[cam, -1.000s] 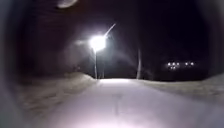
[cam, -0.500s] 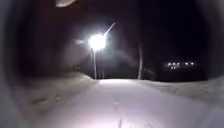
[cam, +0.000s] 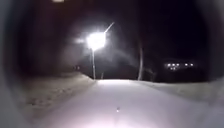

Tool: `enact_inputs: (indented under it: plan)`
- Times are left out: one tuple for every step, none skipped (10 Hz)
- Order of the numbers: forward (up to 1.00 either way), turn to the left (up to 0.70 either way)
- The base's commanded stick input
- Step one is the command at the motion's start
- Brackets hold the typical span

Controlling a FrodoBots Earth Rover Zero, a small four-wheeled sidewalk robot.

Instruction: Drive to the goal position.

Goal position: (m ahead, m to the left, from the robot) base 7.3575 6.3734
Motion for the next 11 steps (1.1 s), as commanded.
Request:
enact_inputs:
  plan:
    - [0.70,0.00]
    - [0.70,0.00]
    - [0.70,0.00]
    - [0.70,0.00]
    - [0.70,0.00]
    - [0.70,0.00]
    - [0.70,0.00]
    - [0.70,0.00]
    - [0.70,0.00]
    - [0.70,0.00]
    - [0.70,0.00]
